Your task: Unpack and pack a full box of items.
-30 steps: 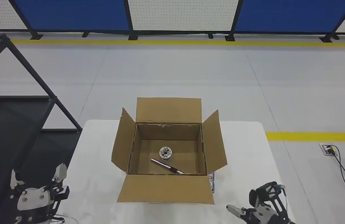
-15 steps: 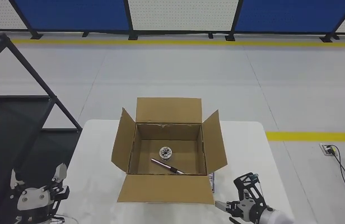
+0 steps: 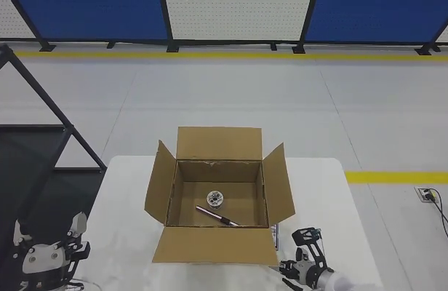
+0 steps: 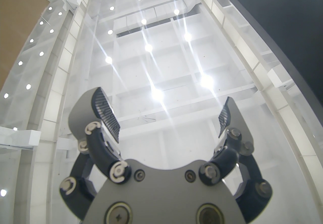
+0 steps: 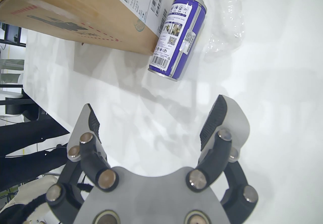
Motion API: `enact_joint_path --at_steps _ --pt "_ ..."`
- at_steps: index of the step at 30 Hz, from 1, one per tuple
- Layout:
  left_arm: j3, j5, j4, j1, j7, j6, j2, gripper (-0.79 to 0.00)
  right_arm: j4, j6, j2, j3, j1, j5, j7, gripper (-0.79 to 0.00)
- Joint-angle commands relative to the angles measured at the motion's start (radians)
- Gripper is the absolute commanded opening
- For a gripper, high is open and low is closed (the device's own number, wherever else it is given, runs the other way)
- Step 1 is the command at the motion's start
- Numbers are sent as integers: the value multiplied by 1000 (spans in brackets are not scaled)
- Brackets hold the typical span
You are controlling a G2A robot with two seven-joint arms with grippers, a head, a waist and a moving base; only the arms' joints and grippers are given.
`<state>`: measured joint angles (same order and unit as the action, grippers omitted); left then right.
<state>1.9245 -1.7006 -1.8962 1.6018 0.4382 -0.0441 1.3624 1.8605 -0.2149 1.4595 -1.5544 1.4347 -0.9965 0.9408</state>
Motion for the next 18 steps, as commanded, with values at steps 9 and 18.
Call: enact_joint_path --at_steps 9,18 --pt "0 0 0 0 0 0 0 0 -54 72 1 103 7 -85 -215 0" --pt "0 0 0 0 0 0 0 0 -119 106 -1 155 -2 -138 -377 0"
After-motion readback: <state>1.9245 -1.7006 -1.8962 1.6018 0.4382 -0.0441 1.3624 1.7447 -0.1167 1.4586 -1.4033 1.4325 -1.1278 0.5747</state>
